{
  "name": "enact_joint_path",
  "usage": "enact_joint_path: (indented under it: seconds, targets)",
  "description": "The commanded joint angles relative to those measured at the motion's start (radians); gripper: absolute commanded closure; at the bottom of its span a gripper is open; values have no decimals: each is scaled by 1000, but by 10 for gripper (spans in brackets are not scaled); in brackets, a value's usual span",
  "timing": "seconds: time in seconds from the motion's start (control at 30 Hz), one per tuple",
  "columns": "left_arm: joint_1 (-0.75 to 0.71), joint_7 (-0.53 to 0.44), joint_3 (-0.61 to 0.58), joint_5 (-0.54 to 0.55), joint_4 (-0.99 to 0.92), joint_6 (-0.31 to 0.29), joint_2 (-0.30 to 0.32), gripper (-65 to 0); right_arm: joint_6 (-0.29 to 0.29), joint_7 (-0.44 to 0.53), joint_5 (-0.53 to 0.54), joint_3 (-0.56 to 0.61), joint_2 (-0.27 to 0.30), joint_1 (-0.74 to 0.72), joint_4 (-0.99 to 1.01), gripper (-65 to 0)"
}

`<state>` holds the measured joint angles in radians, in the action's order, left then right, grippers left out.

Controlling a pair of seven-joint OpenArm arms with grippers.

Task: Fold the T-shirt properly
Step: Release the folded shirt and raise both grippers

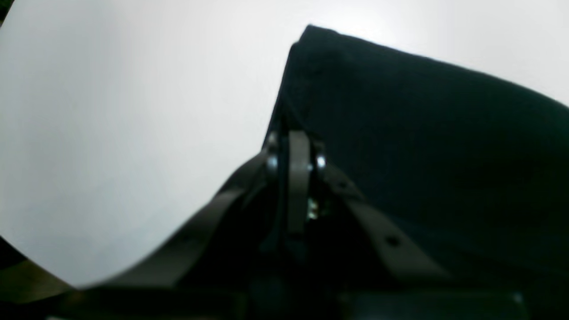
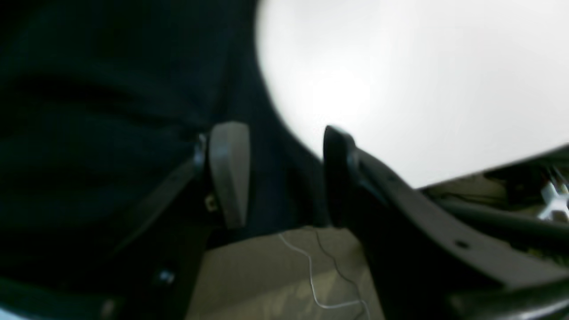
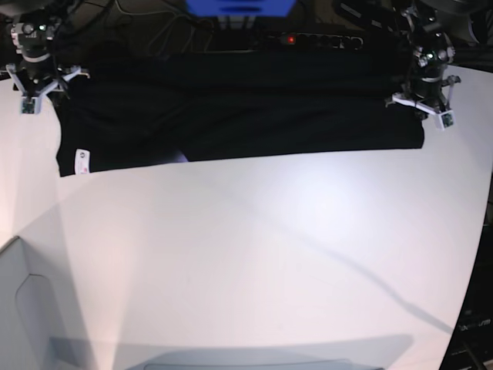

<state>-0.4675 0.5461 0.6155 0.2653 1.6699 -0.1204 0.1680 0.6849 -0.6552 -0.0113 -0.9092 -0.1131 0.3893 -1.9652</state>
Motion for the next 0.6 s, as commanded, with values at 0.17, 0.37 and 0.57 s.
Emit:
enact_joint_path:
  seconds: [0.17, 0.37, 0.57]
  targets:
    - [-1, -21, 8, -1, 17, 6, 12, 0, 13, 16, 18, 6, -24, 7, -55, -278]
    - [-1, -13, 7, -1, 17, 6, 12, -3, 13, 18, 18, 157, -44, 67, -56, -279]
    - [-1, -13, 8, -1, 17, 11, 11, -197, 13, 24, 18, 215, -44, 56, -26, -280]
